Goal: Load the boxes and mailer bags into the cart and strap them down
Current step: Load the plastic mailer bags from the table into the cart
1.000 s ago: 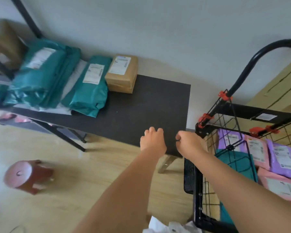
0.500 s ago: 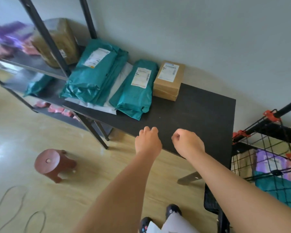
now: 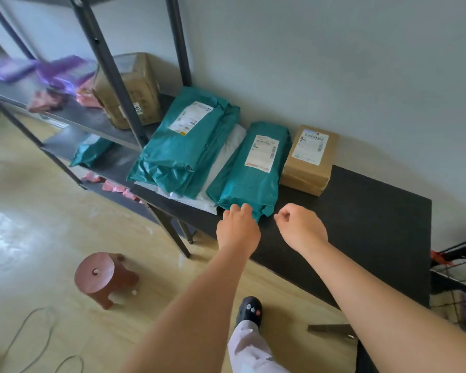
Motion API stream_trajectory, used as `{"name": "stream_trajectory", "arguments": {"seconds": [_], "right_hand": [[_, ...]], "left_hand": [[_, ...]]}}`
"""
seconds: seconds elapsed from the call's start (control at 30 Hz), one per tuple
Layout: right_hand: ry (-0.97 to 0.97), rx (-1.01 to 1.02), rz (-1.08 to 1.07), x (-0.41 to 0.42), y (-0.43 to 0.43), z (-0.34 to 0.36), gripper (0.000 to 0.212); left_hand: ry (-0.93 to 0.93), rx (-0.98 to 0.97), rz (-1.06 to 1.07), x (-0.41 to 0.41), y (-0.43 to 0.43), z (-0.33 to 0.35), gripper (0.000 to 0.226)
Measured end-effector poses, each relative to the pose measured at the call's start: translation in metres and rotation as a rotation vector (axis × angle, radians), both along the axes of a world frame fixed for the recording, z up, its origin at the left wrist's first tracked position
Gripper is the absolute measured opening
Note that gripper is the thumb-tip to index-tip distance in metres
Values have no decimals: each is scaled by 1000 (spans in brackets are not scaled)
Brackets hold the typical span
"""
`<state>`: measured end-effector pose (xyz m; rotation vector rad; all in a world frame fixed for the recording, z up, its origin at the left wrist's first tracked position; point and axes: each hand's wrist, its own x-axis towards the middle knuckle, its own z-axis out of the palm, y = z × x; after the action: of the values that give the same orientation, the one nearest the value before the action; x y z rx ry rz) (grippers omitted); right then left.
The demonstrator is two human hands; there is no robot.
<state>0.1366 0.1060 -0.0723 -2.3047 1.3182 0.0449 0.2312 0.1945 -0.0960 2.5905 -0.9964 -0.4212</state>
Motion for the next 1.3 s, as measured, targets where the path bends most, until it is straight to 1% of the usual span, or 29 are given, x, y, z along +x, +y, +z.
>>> {"name": "stream_trajectory", "arguments": {"seconds": [0.1, 0.23, 0.5, 0.57, 0.73, 0.87, 1.0, 1.13, 1.3], "right_hand": [[-32, 23, -25, 27, -18, -4, 18], [-68, 47, -47, 64, -45, -6, 30], [-239, 67, -64, 124, -93, -8, 40], [-268, 79, -85, 132, -98, -10, 44], [-263, 137, -149, 150, -116, -10, 53], [-263, 179, -227, 159, -125, -16, 52], [-239, 282, -325, 167, -132, -24, 55], [-224, 362, -395, 173, -134, -34, 56], [-259, 361, -444, 176, -132, -39, 63]], "left_hand": [[-10, 1, 0, 29, -19, 0, 28], [9, 30, 0, 67, -46, -1, 31], [50, 32, 15, 126, -101, -2, 38], [88, 30, 32, 134, -109, -4, 40], [188, 46, 46, 154, -131, -6, 44], [272, 48, 32, 165, -146, -10, 49], [361, 35, 17, 172, -158, -17, 55], [473, 22, 78, 179, -165, -23, 60], [625, -49, 167, 182, -173, -26, 61]]}}
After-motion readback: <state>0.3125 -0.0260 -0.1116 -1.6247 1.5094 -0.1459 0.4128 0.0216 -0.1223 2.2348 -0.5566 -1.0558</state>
